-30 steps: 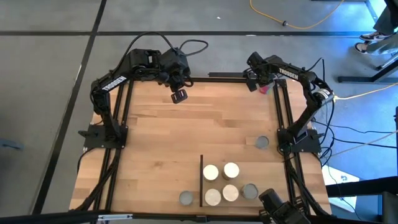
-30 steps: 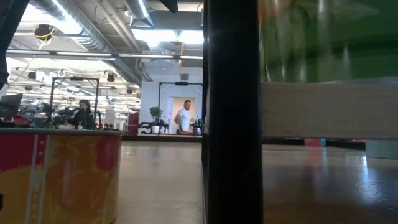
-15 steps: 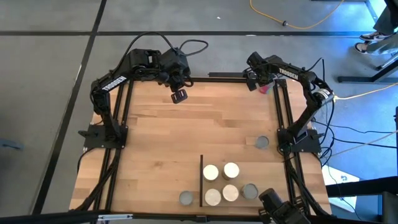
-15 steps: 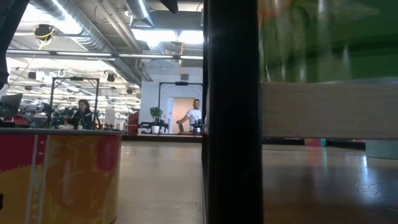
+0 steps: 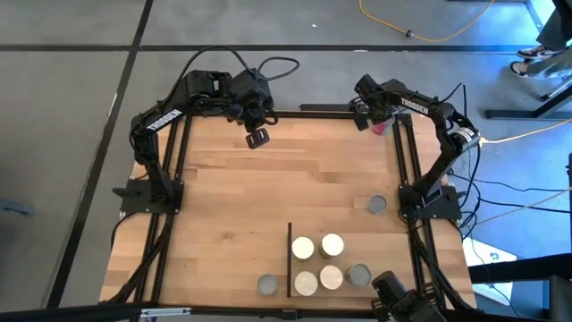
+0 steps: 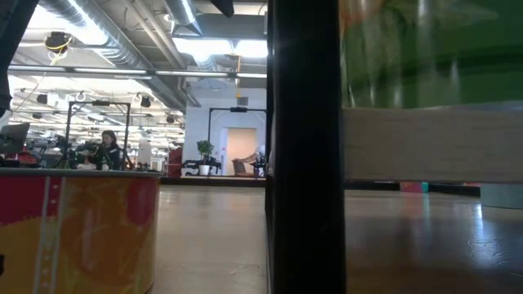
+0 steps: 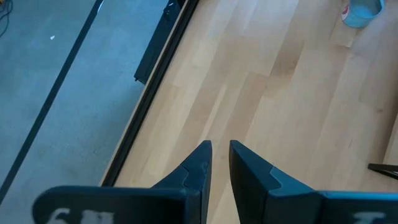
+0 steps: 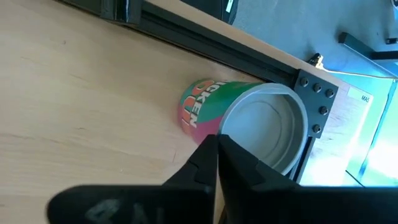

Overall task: Pick and place cans onto a shelf
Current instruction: Put the canned chicken soup on the shelf

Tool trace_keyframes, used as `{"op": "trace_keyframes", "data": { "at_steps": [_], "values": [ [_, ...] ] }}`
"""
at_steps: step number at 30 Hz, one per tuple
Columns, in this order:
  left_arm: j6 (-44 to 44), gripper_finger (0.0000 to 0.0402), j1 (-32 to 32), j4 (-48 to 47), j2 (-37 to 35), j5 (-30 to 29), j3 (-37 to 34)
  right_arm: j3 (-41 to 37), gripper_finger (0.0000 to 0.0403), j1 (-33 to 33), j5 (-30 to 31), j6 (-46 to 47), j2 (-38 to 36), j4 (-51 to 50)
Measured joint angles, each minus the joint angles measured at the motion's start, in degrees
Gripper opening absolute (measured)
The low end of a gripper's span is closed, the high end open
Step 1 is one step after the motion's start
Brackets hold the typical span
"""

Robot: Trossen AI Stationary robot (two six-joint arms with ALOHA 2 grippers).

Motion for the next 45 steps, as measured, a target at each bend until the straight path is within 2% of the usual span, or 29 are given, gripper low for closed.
{"op": "trace_keyframes", "data": {
  "at_steps": [6, 45],
  "values": [
    [0.0, 0.005, 0.0, 0.0, 0.0, 0.0, 0.0, 0.0, 0.0041, 0.0, 0.2, 0.6, 0.0, 0.3],
    [0.1, 0.005, 0.0, 0.0, 0.0, 0.0, 0.0, -0.5, 0.0043, -0.3, 3.5, 3.6, 0.0, 0.3]
  ]
}}
